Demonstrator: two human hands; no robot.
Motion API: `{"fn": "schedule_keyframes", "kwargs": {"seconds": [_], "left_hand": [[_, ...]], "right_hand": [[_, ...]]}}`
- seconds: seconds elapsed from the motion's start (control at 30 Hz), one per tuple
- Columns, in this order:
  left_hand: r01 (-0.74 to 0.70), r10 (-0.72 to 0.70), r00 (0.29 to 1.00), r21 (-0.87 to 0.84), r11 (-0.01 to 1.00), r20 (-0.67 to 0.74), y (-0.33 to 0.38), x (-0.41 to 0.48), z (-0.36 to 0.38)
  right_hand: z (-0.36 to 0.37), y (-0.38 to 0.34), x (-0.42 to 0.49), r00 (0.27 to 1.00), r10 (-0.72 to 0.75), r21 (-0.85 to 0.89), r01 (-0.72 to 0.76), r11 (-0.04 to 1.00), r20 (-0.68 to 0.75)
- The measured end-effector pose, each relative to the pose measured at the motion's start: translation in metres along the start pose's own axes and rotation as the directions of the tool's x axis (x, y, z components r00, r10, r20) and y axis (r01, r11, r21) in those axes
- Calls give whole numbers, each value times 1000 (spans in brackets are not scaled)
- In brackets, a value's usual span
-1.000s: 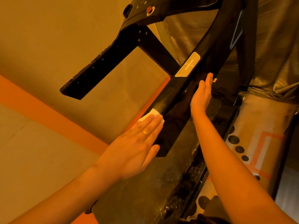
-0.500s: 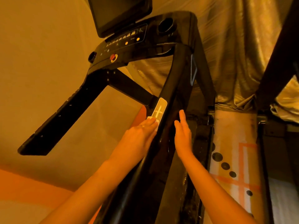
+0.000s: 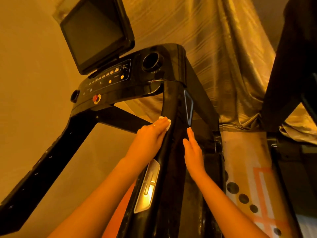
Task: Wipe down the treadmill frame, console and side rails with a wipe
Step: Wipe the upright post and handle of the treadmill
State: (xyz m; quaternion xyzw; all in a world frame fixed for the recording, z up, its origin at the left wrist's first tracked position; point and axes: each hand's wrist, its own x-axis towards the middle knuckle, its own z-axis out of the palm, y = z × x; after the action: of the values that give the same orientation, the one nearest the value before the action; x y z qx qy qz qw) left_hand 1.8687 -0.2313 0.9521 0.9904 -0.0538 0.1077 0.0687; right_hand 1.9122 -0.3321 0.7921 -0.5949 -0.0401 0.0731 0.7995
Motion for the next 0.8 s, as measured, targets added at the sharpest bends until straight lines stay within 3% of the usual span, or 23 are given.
{"fn": "schedule_keyframes", "kwargs": {"seconds": [0.3,0.47,0.67,0.8], "left_hand": [[-115,75,982,234,965,173,0,141,11],[-199,98,962,410,890,253,-12,198,28],[-337,239,933,412,847,271,-12,203,35],[-310,188,929,392,866,320,-14,193,34]], "right_hand": [[17,6,30,1000,3,87,-2,996,-21],[17,6,31,1000,7,70,-7,998,-9],[15,4,31,1000,12,52,-13,999,11],[15,3,30,1000,7,52,-8,999,16]]}}
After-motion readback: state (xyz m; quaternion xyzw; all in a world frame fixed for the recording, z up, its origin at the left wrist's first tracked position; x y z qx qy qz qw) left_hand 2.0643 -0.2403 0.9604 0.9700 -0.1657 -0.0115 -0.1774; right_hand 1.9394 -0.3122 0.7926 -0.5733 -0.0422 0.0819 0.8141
